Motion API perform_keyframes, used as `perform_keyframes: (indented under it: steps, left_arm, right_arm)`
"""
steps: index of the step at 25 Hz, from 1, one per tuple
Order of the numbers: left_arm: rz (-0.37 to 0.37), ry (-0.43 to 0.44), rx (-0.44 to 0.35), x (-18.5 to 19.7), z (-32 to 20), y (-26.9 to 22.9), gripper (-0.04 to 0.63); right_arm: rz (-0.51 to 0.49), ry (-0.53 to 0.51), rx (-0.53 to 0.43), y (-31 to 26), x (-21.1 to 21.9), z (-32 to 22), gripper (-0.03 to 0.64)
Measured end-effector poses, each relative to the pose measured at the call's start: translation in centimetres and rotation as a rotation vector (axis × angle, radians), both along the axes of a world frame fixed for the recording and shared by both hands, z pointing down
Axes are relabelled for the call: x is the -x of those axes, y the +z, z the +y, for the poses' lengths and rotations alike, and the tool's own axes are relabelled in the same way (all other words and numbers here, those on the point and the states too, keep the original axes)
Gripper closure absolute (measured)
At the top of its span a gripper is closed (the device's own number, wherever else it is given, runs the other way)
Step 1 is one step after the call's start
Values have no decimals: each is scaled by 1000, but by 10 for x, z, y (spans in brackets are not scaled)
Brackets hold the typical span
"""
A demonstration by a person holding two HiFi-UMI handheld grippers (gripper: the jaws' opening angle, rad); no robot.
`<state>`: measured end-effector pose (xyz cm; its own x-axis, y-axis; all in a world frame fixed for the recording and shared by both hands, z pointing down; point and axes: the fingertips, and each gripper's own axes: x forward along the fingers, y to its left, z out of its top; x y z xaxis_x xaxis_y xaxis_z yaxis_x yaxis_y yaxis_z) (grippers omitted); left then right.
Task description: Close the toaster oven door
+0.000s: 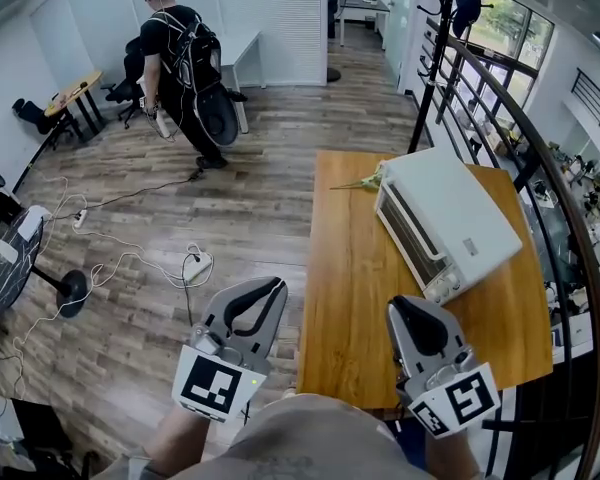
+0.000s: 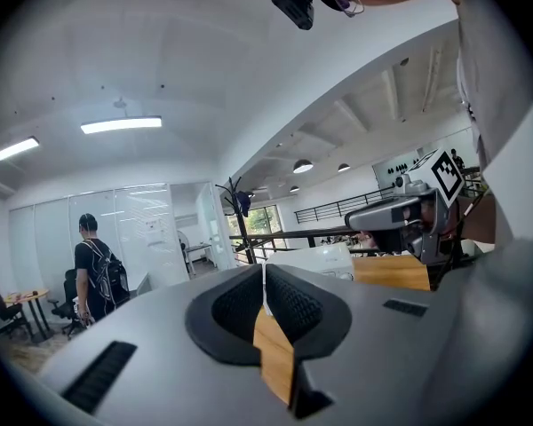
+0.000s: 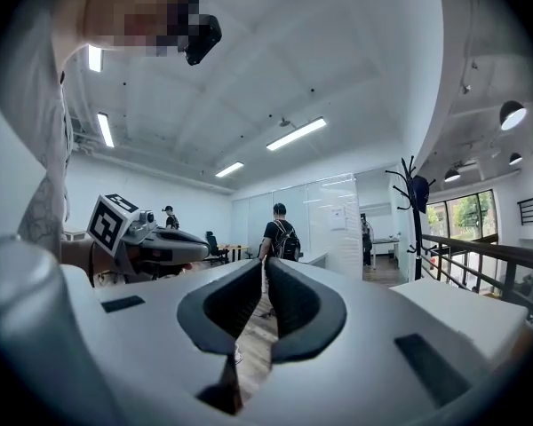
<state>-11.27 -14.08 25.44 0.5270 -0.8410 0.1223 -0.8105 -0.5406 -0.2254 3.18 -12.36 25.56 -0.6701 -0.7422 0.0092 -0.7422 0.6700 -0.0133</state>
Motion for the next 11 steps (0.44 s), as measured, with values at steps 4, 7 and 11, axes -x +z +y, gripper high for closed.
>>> perform_keyframes:
  steps: [4,7,11]
  left_arm:
    - [2,-6,3,1,-1,2,571]
    - [1,-9,6,1,-2,3,571]
    - [-1,-12,6,0,-1,4,571]
  right_arm:
    - [-5,-7,7,1,1,-2,568]
    - [-3,-12,8,3,3,-3,568]
    - [-2,-16,9,3,2,-2,568]
